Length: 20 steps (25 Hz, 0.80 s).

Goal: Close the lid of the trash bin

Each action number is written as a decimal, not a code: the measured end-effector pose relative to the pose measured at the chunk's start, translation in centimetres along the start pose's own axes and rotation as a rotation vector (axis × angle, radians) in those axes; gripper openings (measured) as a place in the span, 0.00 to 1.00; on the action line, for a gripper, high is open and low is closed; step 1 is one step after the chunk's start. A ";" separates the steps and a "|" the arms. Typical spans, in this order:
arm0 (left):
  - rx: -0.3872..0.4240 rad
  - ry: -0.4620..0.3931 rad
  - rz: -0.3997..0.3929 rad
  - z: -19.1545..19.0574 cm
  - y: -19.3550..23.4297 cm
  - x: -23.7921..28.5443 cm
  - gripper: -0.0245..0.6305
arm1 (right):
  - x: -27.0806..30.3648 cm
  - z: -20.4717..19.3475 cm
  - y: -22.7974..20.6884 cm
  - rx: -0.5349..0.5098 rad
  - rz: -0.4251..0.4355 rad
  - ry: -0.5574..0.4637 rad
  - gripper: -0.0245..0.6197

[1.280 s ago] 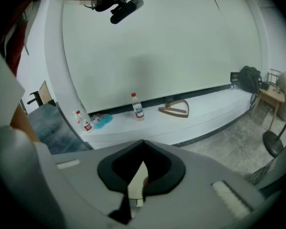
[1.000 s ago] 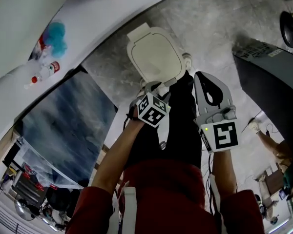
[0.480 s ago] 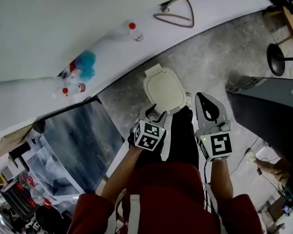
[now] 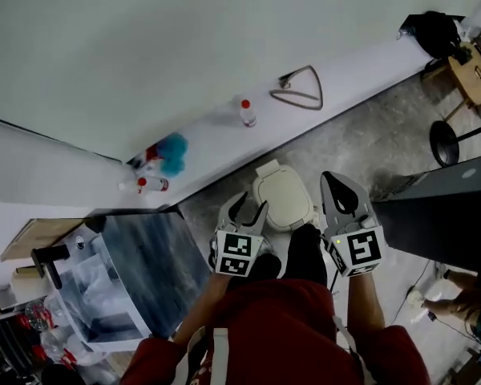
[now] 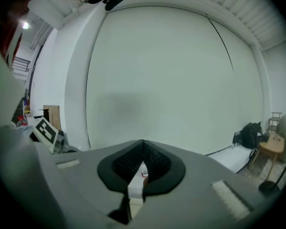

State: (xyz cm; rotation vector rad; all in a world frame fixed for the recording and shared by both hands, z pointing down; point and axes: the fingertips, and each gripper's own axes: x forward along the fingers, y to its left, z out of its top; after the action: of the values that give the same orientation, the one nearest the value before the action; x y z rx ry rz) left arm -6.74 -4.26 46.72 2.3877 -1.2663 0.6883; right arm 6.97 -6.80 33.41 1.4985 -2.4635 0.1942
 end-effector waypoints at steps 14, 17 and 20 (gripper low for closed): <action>0.042 -0.511 0.211 16.6 6.3 -15.6 0.35 | -3.6 13.5 2.4 -0.115 -0.104 -0.276 0.04; 0.073 -0.597 0.263 19.4 6.9 -18.8 0.35 | -4.9 16.4 2.5 -0.126 -0.125 -0.342 0.04; 0.089 -0.667 0.293 21.3 7.5 -21.0 0.35 | -5.7 18.7 2.8 -0.144 -0.138 -0.394 0.04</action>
State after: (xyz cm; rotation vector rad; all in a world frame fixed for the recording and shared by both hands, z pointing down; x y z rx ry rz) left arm -17.79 -5.16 17.92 2.6340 -1.9012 -0.0105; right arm 4.30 -5.14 13.95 1.7730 -2.5763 -0.3290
